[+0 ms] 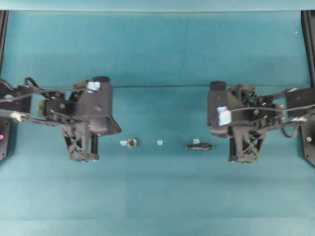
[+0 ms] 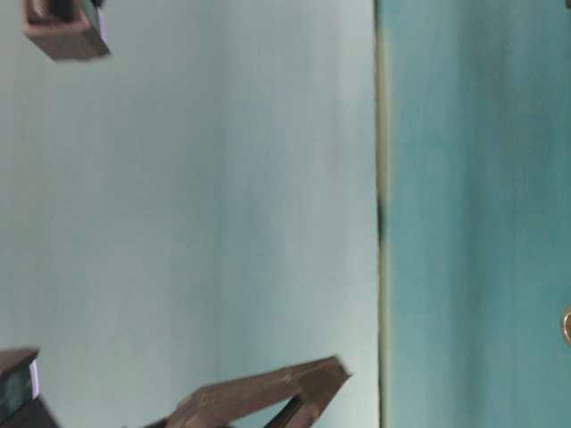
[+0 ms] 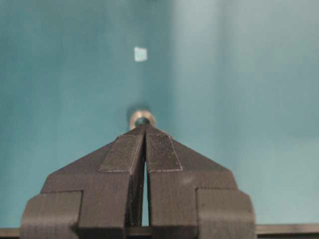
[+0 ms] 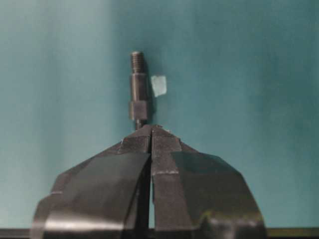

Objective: Insert the washer onto the shaft with both hands.
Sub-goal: 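Move left gripper over the silver washer and right gripper over the shaft, then lower both open grippers down around the washer and the shaft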

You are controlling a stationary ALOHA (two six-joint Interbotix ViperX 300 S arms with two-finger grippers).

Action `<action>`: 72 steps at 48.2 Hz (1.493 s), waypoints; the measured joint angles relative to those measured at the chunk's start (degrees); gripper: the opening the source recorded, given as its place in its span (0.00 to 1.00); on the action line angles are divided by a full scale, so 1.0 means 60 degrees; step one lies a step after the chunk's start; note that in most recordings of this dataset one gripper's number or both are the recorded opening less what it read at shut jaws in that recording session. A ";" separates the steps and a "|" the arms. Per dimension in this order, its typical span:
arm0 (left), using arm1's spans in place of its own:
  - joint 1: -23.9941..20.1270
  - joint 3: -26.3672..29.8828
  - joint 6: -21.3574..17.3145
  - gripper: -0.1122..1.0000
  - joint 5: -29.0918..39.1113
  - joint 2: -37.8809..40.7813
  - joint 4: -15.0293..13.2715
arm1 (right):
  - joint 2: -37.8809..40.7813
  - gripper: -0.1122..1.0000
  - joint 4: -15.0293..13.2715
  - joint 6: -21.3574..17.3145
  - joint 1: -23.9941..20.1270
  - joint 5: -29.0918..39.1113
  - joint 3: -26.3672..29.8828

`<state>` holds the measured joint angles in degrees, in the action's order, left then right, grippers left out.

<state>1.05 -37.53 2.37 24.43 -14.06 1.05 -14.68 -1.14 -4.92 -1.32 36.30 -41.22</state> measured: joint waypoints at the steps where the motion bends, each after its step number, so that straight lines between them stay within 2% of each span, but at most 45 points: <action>1: 0.0000 0.0015 0.0000 0.12 0.0000 0.0059 0.0000 | 0.0073 0.02 0.0000 0.0000 0.0000 0.0000 0.0015; 7: 0.0073 0.0059 0.0044 0.12 0.0015 0.0366 0.0000 | 0.0410 0.06 0.0000 0.0000 0.0000 -0.0044 0.0161; 11: 0.0103 0.0059 0.0088 0.13 0.0015 0.0483 0.0000 | 0.0601 0.11 -0.0015 -0.0015 0.0000 -0.0117 0.0234; 13: 0.0103 0.0059 0.0103 0.17 0.0015 0.0513 0.0000 | 0.0674 0.16 0.0000 0.0000 0.0000 -0.0146 0.0264; 18: 0.0103 0.0059 0.0103 0.38 -0.0015 0.0659 0.0015 | 0.0879 0.38 0.0000 0.0000 0.0000 -0.0176 0.0308; 25: 0.0103 0.0059 0.0103 0.78 0.0015 0.0996 0.0000 | 0.1289 0.76 0.0000 -0.0015 0.0000 -0.0161 0.0337; 29: 0.0103 0.0059 0.0059 0.93 0.0044 0.1245 0.0000 | 0.1450 0.92 0.0000 -0.0015 0.0000 -0.0161 0.0337; 37: 0.0117 0.0176 0.0088 0.90 0.0029 0.1699 0.0000 | 0.1743 0.89 0.0000 -0.0015 -0.0015 -0.0205 0.0352; 72: 0.0088 0.0630 0.0059 0.90 -0.0425 0.3120 0.0000 | 0.2769 0.89 -0.0015 -0.0015 -0.0220 -0.1040 0.0352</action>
<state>1.58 -33.75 2.72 21.88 4.66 1.05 1.93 -1.23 -5.01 -2.64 30.06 -39.11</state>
